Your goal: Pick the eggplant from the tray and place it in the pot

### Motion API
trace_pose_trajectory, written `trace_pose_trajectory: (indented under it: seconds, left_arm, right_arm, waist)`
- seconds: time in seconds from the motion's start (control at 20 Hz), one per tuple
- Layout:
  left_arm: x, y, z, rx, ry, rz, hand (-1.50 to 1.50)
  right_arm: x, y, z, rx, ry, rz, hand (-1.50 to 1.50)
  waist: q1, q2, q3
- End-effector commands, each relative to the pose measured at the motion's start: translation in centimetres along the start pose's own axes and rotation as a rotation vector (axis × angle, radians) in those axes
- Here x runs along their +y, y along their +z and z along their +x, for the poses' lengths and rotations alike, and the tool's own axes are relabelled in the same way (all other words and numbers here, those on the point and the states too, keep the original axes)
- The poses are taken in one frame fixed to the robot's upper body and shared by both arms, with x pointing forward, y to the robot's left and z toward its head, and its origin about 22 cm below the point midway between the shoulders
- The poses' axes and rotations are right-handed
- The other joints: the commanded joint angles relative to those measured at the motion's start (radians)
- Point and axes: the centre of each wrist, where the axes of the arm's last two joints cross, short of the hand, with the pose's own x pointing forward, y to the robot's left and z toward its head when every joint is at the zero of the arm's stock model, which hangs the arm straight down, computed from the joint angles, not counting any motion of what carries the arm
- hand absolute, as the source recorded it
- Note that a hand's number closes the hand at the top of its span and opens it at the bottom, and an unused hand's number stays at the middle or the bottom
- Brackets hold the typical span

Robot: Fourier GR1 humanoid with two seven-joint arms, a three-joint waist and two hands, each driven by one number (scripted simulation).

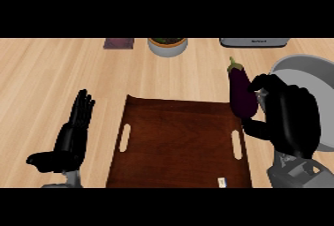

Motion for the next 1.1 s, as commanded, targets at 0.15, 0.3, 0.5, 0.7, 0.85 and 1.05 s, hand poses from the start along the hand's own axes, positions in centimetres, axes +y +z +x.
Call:
trace_pose_trajectory:
  seconds: [0.15,0.3,0.5,0.7,0.85,1.05]
  left_arm:
    - [0.0,0.1,-1.3,0.009,0.001,-0.002,0.0]
    - [0.0,0.9,0.3,0.015,-0.016,-0.005,0.0]
    - [-0.3,0.2,-0.2,0.018,0.009,-0.006,0.0]
    - [0.8,-1.7,-1.7,0.012,0.015,-0.002,0.0]
    - [-0.7,-0.4,0.6,0.007,-0.006,0.002,0.0]
    - [0.3,-0.2,1.4,0.003,0.011,-0.019,0.0]
  right_arm:
    - [-1.2,-3.9,-6.0,0.112,0.031,-0.023,1.5]
    - [0.4,-5.0,-8.8,0.14,0.043,-0.038,1.5]
    - [-0.6,-7.2,-13.5,0.163,0.04,-0.04,1.5]
    - [0.9,-8.3,-17.8,0.178,0.008,-0.005,1.5]
    - [0.5,-9.4,-20.7,0.179,0.003,0.093,1.5]
    - [3.4,-10.3,-21.7,0.207,0.017,0.2,1.5]
  waist:
    - [0.002,0.001,0.0]
    - [0.008,0.001,0.001]
    - [0.007,0.002,0.0]
    - [0.005,0.006,0.0]
    - [0.011,0.004,0.001]
    - [0.022,0.005,0.001]
